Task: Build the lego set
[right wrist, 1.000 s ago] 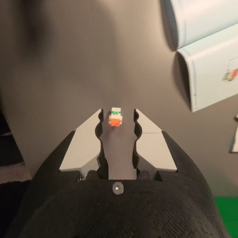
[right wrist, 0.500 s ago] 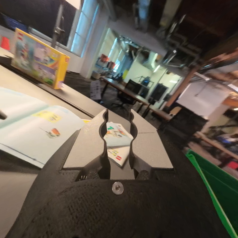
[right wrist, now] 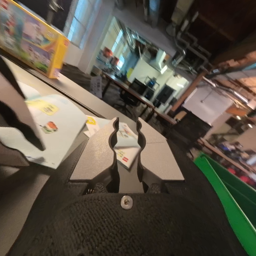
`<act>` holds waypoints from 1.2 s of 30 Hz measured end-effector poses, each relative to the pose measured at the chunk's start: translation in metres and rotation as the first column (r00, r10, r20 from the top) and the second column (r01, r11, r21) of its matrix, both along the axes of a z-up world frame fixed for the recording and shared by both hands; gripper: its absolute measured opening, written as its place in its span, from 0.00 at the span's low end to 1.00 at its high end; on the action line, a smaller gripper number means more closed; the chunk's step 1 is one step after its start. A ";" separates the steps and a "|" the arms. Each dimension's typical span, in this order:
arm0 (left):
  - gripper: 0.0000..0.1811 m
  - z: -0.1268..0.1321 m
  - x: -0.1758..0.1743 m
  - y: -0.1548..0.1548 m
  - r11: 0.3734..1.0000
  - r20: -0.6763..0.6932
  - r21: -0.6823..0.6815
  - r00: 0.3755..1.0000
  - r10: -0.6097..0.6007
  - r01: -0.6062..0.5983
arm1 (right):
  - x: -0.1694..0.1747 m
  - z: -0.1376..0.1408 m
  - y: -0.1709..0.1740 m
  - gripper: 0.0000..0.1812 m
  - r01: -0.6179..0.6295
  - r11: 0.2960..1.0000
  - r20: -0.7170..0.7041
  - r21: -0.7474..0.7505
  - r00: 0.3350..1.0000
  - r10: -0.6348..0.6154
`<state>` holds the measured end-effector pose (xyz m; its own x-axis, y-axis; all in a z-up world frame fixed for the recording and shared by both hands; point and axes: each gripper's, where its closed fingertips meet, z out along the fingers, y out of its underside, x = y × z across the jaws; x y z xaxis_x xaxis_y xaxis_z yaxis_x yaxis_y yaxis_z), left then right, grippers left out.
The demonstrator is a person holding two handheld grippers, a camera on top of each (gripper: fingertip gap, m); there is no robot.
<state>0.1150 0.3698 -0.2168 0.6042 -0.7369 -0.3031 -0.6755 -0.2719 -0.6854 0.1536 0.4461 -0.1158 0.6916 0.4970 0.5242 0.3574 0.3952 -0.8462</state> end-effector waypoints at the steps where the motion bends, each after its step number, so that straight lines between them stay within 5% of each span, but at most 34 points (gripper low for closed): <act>1: 0.04 -0.001 0.001 0.000 1.000 0.021 -0.007 1.000 0.000 0.000 | 0.003 -0.004 0.005 0.13 0.038 0.999 0.009 -0.038 0.999 -0.038; 6: 0.01 -0.001 0.002 -0.002 0.999 0.132 -0.053 0.991 0.007 0.000 | 0.009 -0.012 0.012 0.11 0.074 0.981 -0.024 -0.178 0.997 -0.079; 13: 0.00 -0.001 0.002 -0.004 0.992 0.236 -0.122 0.972 0.010 0.019 | 0.010 -0.017 0.014 0.10 0.096 0.978 0.018 -0.183 0.995 -0.094; 17: 0.00 0.007 0.002 -0.004 0.992 0.305 -0.124 0.952 0.007 0.033 | -0.010 -0.013 -0.009 0.11 -0.121 0.984 0.015 -0.132 0.992 0.124; 22: 0.00 0.031 -0.003 -0.003 0.990 0.503 -0.129 0.864 0.018 0.054 | -0.033 -0.032 -0.065 0.14 -0.463 0.886 0.241 -0.020 0.858 0.453; 27: 0.00 0.041 -0.003 -0.008 0.988 0.572 -0.115 0.820 -0.018 0.101 | -0.039 -0.049 -0.072 0.17 -0.469 0.881 0.431 0.059 0.808 0.401; 36: 0.00 0.038 -0.001 -0.010 0.993 0.522 -0.071 0.852 -0.044 0.095 | -0.037 -0.042 -0.078 0.09 -0.477 0.864 0.472 0.160 0.806 0.357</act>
<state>0.1140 0.3596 -0.1784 0.6012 -0.7915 0.1100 -0.2481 -0.3157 -0.9158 0.1168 0.3684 -0.1577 0.1365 0.4906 0.8606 0.3965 0.7691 -0.5013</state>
